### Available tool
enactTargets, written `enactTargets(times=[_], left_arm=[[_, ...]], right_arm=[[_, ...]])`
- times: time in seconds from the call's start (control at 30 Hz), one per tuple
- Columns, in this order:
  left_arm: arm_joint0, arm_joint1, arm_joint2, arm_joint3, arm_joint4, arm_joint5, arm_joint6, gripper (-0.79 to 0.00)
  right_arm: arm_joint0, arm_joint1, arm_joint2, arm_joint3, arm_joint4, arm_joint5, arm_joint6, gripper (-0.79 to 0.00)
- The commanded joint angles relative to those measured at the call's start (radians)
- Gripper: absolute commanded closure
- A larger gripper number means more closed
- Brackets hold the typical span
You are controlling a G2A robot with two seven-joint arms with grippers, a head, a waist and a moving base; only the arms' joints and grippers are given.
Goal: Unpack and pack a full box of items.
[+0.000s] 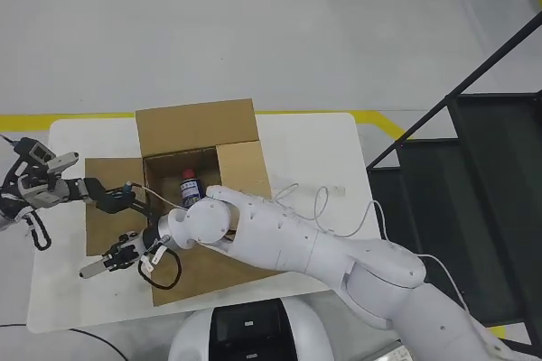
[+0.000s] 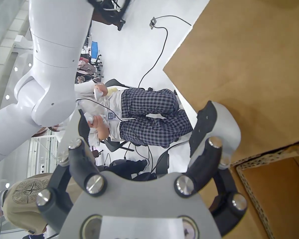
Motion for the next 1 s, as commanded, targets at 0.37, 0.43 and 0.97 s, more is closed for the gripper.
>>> enactTargets(times=[0.37,0.43,0.97], left_arm=[[-0.088,-0.045,0.175,0.19,0.042,-0.004,0.104,-0.785],[-0.103,-0.051,0.194,0.211,0.044,-0.012,0.108,-0.785],[-0.126,-0.029,0.091,0.134,-0.033,-0.079,-0.058,-0.785]], right_arm=[[-0.294,0.211,0.346,-0.488,-0.267,0.157,-0.009,-0.785],[-0.376,0.245,0.417,-0.582,-0.307,0.172,0.019,-0.785],[-0.652,0.338,0.672,-0.825,-0.373,0.148,0.107,-0.785]])
